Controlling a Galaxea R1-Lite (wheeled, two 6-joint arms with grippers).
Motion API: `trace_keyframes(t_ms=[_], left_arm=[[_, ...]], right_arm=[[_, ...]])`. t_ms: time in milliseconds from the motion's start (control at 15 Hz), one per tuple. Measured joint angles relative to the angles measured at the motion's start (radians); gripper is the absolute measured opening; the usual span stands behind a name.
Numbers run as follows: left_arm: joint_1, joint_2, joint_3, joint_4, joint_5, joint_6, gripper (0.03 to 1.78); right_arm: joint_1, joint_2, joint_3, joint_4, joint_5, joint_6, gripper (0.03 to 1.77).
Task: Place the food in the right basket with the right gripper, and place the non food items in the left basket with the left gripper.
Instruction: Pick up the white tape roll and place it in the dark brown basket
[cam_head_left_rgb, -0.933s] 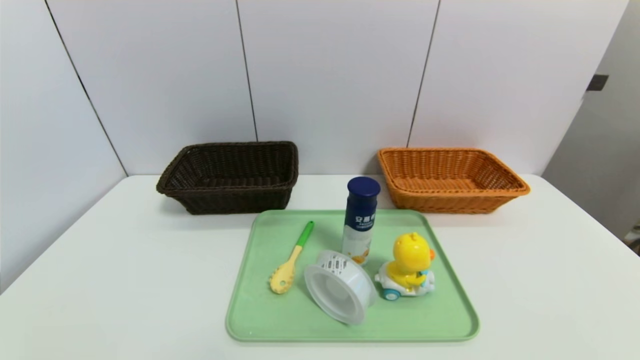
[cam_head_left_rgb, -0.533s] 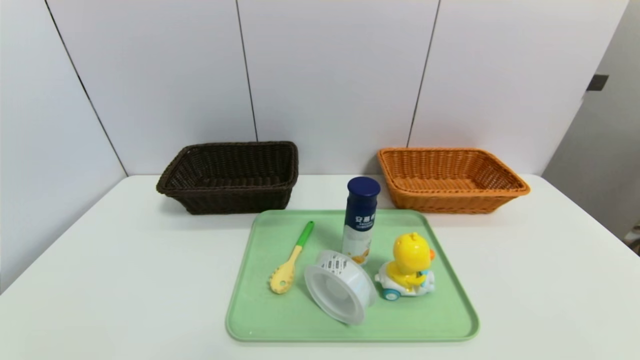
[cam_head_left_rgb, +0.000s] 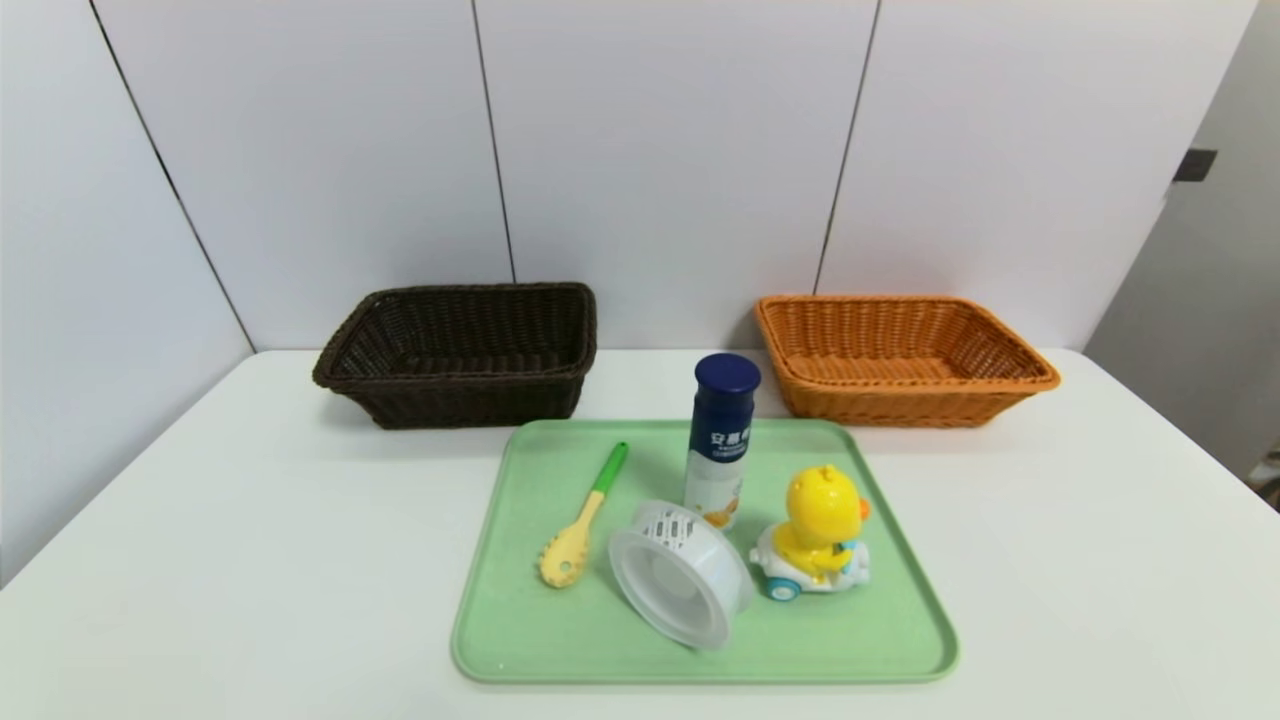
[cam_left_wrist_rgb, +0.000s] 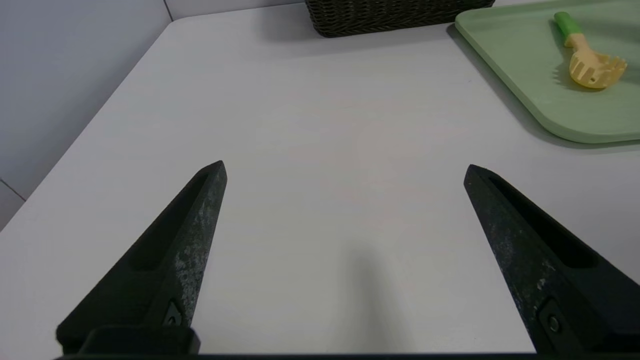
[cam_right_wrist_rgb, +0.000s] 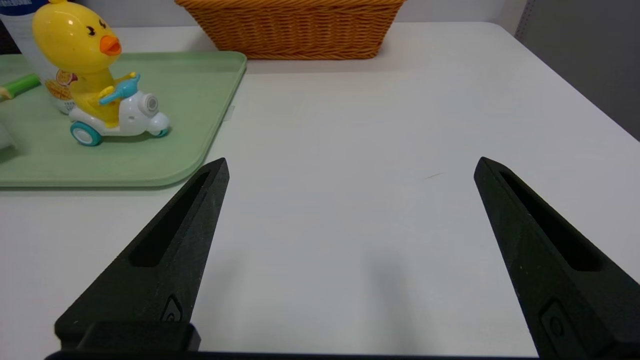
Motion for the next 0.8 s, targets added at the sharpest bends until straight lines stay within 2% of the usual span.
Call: trace_keyframes(t_ms=[467,600,800], left_arm=[[0.000,0.000,-0.008,0.004,-0.011,0.003,1.69],[-0.001,0.013,-0.067,0.024,-0.035,-0.010,1.69],[-0.002,0.112,-0.195,0.086,-0.049,-0.047,1.69]], right_arm=[[0.000,0.000,-0.001,-0.006,-0.003,0.006,1.69],[0.001,0.000,-0.038,0.009,-0.002,0.010,1.69],[0.000,0.021,-0.162,0.107,0.008,0.014,1.69]])
